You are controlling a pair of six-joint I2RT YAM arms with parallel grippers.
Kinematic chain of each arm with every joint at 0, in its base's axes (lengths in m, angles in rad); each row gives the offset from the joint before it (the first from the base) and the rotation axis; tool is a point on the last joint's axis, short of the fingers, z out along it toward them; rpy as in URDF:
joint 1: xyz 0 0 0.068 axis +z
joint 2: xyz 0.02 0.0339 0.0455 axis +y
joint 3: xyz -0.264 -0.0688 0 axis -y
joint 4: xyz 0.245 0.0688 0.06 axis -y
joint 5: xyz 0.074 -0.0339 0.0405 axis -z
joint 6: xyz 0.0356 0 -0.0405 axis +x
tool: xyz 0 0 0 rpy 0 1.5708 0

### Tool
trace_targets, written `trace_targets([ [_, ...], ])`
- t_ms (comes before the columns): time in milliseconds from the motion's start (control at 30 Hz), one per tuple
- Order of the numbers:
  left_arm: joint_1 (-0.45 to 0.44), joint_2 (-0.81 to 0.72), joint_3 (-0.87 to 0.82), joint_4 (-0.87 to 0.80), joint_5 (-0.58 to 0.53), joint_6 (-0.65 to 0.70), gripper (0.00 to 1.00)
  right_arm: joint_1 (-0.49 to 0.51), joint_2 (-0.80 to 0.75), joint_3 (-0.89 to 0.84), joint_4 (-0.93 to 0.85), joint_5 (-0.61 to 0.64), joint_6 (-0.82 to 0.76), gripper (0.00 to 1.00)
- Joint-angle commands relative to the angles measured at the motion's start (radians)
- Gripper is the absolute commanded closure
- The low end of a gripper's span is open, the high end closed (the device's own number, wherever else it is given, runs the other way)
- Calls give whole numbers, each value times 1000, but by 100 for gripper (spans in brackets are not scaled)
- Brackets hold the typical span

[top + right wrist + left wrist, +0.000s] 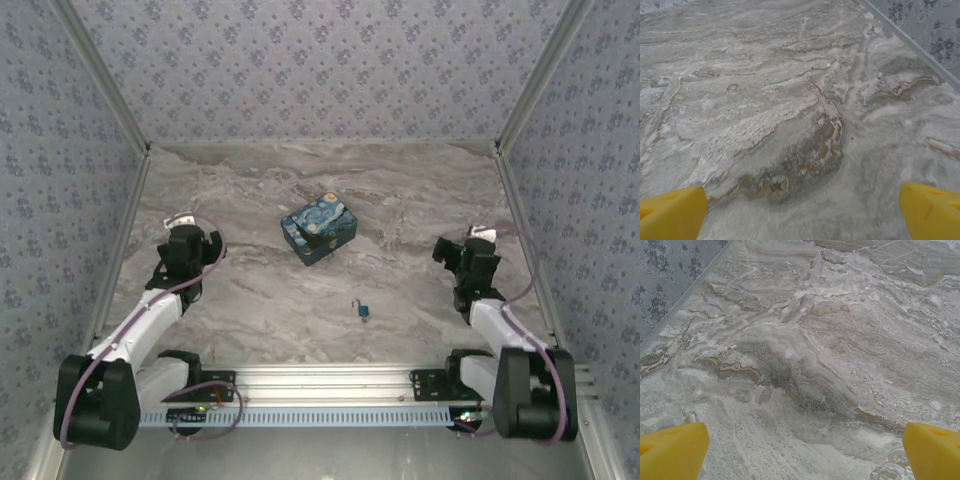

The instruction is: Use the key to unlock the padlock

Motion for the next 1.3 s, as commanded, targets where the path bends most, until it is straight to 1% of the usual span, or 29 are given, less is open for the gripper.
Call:
trace_targets([
  [0,13,13,5,94,29,74,1,-9,121,-11,306,-48,-73,0],
  [33,15,16,0,110,34,90,1,-11,135,22,263,-77,-94,0],
  [67,17,18,-6,126,38,102,1,-11,146,35,260,-100,-114,0],
  [167,28,29,-31,178,40,124,1,-15,196,48,295,-117,-131,0],
  [267,42,49,-54,229,41,133,1,-28,256,31,385,-132,-124,0],
  [333,50,61,-71,270,49,139,1,-25,274,49,370,-189,-152,0],
  [400,54,70,-82,311,53,153,1,-22,345,63,399,-209,-163,0],
  [433,57,73,-86,331,54,160,0,-12,380,64,445,-220,-179,0],
  [500,63,86,-91,369,63,177,1,4,366,90,366,-218,-202,0],
  [533,68,96,-93,390,72,187,1,5,372,79,407,-216,-198,0],
  [567,70,105,-94,409,79,195,0,2,365,86,375,-217,-199,0],
  [600,74,119,-94,432,87,206,1,4,371,82,396,-215,-199,0],
  [900,89,271,-142,701,167,278,1,7,369,85,385,-210,-201,0],
  [1133,101,359,-208,894,213,292,1,8,368,86,384,-206,-202,0],
  [1267,107,429,-217,974,233,297,1,10,369,86,384,-204,-204,0],
])
